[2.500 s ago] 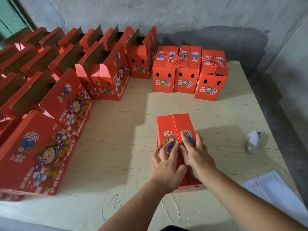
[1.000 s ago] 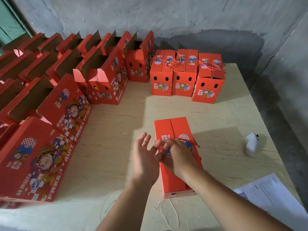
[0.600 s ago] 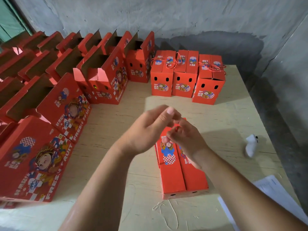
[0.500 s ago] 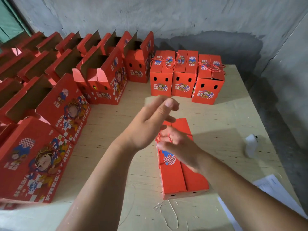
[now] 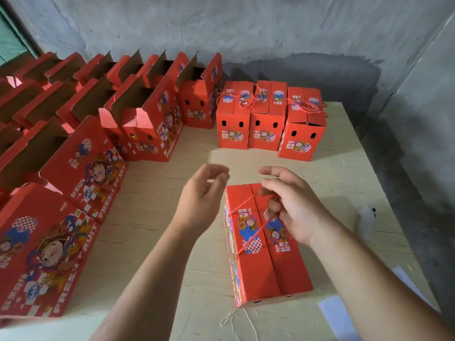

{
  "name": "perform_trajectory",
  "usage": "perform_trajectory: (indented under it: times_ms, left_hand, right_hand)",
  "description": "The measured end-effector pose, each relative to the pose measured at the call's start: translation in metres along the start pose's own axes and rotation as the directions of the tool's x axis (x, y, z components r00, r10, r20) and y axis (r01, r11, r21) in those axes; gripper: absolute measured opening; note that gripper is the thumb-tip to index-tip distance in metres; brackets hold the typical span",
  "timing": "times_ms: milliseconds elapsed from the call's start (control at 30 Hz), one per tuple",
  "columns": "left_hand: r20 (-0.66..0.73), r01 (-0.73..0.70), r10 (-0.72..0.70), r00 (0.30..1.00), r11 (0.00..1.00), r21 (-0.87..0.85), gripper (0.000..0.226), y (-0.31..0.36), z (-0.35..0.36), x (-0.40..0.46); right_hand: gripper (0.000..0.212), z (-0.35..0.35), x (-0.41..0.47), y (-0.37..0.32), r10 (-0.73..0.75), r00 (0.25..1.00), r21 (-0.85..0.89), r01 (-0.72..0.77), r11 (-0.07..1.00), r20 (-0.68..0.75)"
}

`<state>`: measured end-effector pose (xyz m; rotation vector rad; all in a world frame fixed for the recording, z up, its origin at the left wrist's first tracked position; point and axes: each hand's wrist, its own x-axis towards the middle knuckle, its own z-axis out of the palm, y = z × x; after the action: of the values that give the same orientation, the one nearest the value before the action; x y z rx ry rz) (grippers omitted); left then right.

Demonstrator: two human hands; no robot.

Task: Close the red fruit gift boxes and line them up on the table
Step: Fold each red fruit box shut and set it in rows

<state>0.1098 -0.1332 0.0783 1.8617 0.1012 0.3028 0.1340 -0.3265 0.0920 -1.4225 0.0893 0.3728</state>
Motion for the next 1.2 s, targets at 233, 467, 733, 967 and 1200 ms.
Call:
perform_trajectory:
  times_ms: [233, 467, 733, 967, 1200]
  left_hand:
    - [0.116, 0.306, -0.288, 0.951, 0.932, -0.194, 0.025, -0.048, 0.074, -0.029]
    - [0.191, 0.205, -0.186, 0.964, 0.975, -0.083, 0.019, -0.034, 0.120, 0.010]
    - [0.493, 0.076, -0.168, 0.854, 0.977, 0.201, 0.068, -0.026, 0.183, 0.035]
    - [0.698, -0.344, -0.129, 0.704, 0.798, 0.494, 0.102, -0.058, 0.231, 0.046]
    - [0.701, -0.360, -0.125, 0.702, 0.787, 0.501, 0.099, -0.056, 0.287, 0.091]
  right_hand:
    - [0.025, -0.018, 0.022, -0.028, -0.092, 0.990, -0.084, 0.083, 0.993, -0.110]
    - [0.018, -0.063, 0.045, -0.054, -0.081, 0.966, -0.137, 0.048, 0.989, -0.244]
    - [0.010, -0.116, 0.086, -0.093, -0.115, 0.928, -0.276, 0.014, 0.961, -0.354]
    - [0.026, -0.165, 0.126, -0.122, -0.165, 0.862, -0.240, 0.053, 0.969, -0.479]
    - [0.025, -0.195, 0.198, -0.147, -0.233, 0.840, -0.387, 0.030, 0.922, -0.489]
